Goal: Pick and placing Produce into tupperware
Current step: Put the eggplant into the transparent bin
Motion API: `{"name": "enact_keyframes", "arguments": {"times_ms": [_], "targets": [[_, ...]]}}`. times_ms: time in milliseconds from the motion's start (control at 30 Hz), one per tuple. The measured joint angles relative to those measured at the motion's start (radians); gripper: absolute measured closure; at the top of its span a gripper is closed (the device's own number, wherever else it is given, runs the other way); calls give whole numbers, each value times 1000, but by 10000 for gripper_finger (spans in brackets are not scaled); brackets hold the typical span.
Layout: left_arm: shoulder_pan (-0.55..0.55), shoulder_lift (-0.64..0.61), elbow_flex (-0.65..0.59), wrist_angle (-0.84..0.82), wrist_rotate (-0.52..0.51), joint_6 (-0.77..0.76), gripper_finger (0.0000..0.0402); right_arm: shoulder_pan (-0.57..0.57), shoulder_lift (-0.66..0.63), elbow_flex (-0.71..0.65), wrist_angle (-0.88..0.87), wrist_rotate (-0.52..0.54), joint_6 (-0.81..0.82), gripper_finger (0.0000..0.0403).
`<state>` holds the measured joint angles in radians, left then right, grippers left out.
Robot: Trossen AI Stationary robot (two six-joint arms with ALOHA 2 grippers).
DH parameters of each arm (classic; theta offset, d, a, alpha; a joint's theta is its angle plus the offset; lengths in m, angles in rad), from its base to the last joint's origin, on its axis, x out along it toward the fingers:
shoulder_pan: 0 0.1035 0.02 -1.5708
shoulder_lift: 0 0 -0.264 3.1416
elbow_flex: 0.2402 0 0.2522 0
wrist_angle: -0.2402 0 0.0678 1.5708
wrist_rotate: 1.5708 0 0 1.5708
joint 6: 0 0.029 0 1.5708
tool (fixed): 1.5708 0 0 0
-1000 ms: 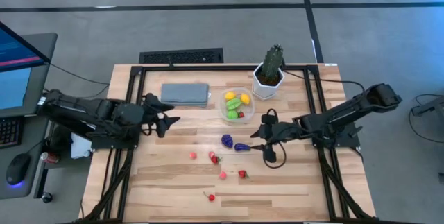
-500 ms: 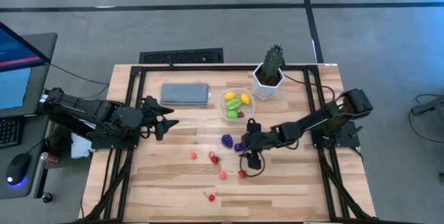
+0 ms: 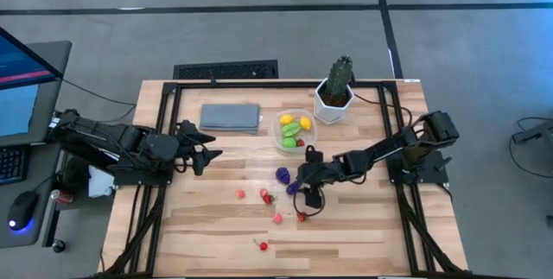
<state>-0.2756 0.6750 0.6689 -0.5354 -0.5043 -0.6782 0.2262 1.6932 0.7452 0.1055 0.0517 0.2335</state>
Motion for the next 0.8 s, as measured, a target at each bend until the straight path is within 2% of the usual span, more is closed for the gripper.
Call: {"name": "enact_keyframes", "arguments": {"times_ms": [333,533,800], "targets": [[0,0,0,-7,0,-15,120,-5,-21,-1,-6,-33,-189,154],[0,0,0,-6,0,-29,120,-32,-24,1,-2,-106,-245,154],[0,1,0,-6,-1,-35,120,-35,-24,75,-62,-185,-414,154]]}}
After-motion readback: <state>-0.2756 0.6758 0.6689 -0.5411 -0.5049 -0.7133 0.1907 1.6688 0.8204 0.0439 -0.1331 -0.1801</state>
